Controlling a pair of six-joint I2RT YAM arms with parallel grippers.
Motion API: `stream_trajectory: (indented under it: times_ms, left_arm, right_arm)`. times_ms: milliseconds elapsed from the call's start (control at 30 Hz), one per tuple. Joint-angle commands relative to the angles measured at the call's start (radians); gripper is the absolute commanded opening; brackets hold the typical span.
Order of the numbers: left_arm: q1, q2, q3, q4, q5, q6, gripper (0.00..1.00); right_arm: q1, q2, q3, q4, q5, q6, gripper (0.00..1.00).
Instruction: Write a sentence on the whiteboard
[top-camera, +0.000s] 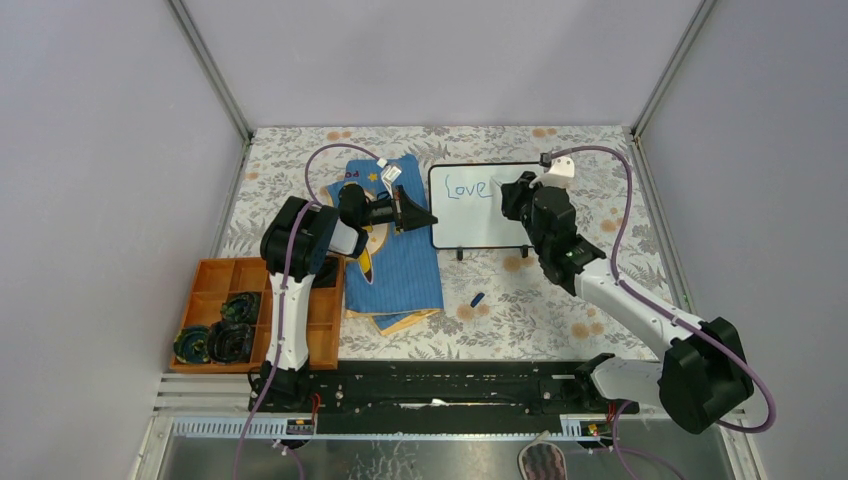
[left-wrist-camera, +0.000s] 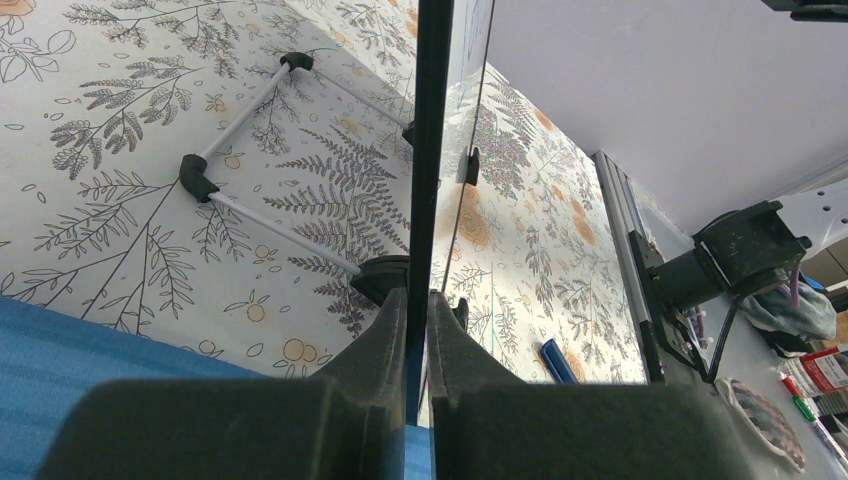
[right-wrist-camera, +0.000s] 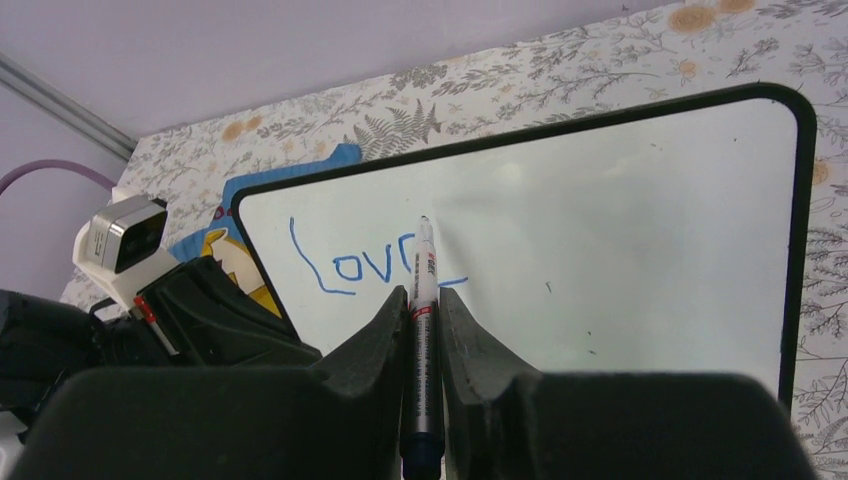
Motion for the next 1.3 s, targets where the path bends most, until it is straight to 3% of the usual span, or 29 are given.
stream_trajectory:
  times_ms: [0, 733, 1267]
  left_arm:
    - [0.019, -0.002, -0.026, -0.064, -0.006, 0.037, 0.0]
    - [0.018, 0.006, -0.023, -0.063, -0.006, 0.036, 0.0]
    - [0.018, -0.003, -0.024, -0.086, -0.009, 0.053, 0.0]
  right_arm:
    - [-0.018, 0.023, 0.069, 0.053, 0.056, 0.004, 0.0]
    - [-0.032, 0.066, 0.057, 0.032, 0.108, -0.003, 0.0]
    - [-0.032, 0.02, -0.011, -0.005, 0.05, 0.001, 0.0]
